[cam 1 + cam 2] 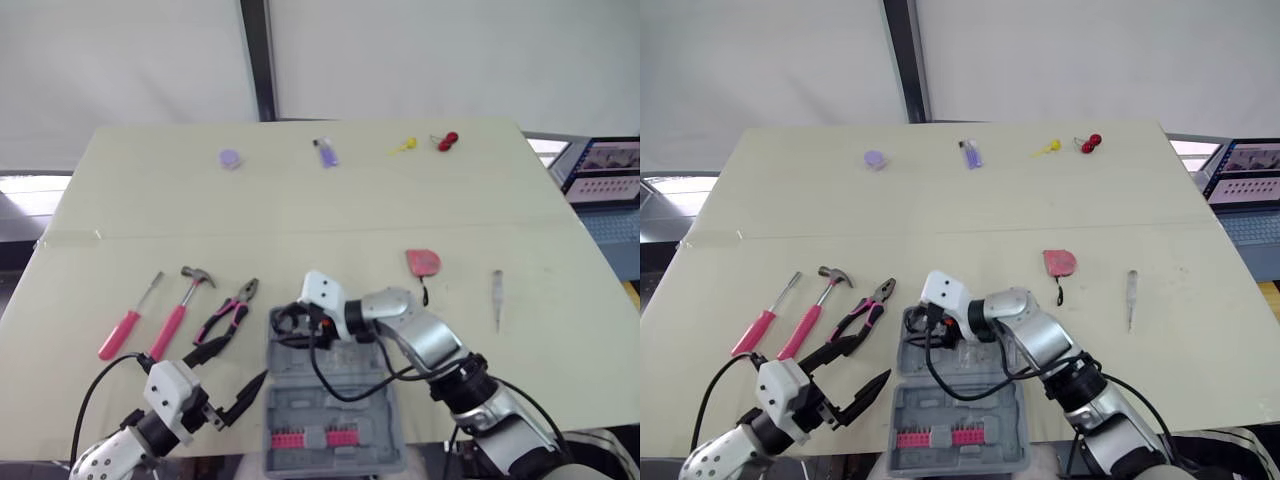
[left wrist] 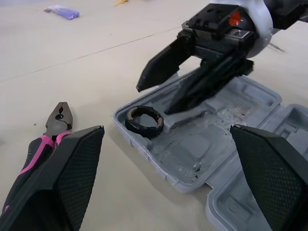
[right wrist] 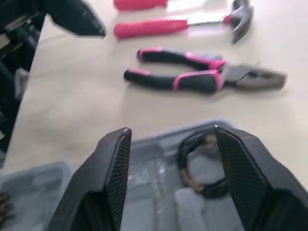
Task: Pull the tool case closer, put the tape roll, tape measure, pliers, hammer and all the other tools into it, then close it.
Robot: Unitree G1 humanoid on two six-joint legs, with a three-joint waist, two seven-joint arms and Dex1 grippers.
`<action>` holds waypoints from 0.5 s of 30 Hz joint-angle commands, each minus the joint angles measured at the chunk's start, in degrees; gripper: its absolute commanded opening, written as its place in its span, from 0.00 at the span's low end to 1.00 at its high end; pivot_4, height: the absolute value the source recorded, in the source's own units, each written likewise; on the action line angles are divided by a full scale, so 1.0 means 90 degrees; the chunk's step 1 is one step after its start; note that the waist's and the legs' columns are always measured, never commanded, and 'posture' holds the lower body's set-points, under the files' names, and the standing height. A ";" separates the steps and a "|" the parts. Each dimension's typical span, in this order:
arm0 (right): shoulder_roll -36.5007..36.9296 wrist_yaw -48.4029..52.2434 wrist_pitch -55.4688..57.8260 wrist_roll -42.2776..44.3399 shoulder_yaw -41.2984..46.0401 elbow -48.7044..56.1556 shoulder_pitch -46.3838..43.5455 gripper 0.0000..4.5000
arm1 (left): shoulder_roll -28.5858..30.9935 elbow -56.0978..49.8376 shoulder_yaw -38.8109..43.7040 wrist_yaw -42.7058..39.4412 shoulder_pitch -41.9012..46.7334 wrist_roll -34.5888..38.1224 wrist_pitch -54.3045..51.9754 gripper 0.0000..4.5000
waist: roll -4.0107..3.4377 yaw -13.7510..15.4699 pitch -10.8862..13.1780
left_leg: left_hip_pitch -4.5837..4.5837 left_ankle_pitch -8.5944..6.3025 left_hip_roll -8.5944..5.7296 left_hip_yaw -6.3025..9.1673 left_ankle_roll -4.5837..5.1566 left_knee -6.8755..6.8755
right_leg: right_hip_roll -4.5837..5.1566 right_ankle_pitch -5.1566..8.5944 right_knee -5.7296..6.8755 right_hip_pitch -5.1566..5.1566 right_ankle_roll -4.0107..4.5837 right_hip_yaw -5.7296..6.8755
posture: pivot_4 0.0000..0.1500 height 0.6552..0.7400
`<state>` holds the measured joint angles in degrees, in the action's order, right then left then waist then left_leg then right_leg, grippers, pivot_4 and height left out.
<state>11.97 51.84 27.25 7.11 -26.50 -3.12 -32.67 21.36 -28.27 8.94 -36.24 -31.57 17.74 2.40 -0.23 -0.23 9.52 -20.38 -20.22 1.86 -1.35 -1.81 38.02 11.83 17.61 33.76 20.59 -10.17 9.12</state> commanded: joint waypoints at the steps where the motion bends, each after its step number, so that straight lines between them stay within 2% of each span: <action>1: -0.0222 -0.0157 -0.0601 -0.0061 0.0096 -0.0399 -0.0019 0.25 | -0.0003 -0.0006 0.0014 0.0070 0.0030 0.0022 0.0063 1.00 | 0.0000 0.0001 0.0000 | 0.0000 0.0000 0.0000 0.0000 0.0000 0.0000 | 0.0000 0.0000 0.0000 0.0000 0.0000 0.0000 | 1.00 1.00; 3: -0.0330 -0.0170 -0.0792 -0.0058 0.0121 -0.0604 -0.0024 0.04 | 0.0007 0.0011 0.0022 0.0080 0.0046 0.0025 0.0069 1.00 | -0.0001 -0.0003 0.0001 | 0.0000 0.0000 0.0000 -0.0001 0.0000 0.0000 | 0.0000 0.0000 0.0000 0.0000 0.0000 0.0000 | 1.00 1.00; 15: -0.0632 -0.0144 -0.1387 -0.0108 0.0186 -0.1381 -0.0020 0.04 | 0.0041 0.0097 0.0041 0.0071 0.0105 0.0008 0.0114 1.00 | -0.0002 -0.0008 0.0001 | 0.0000 0.0000 0.0001 -0.0001 0.0000 -0.0001 | -0.0002 0.0000 0.0000 0.0000 0.0000 -0.0001 | 1.00 1.00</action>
<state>7.29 50.52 16.19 5.85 -25.91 -16.18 -32.74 21.37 -26.45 8.99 -35.80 -30.47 17.74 2.51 -0.25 -0.31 9.53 -20.38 -20.22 1.87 -1.36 -1.81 38.01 11.81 17.61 33.76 20.59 -10.17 9.11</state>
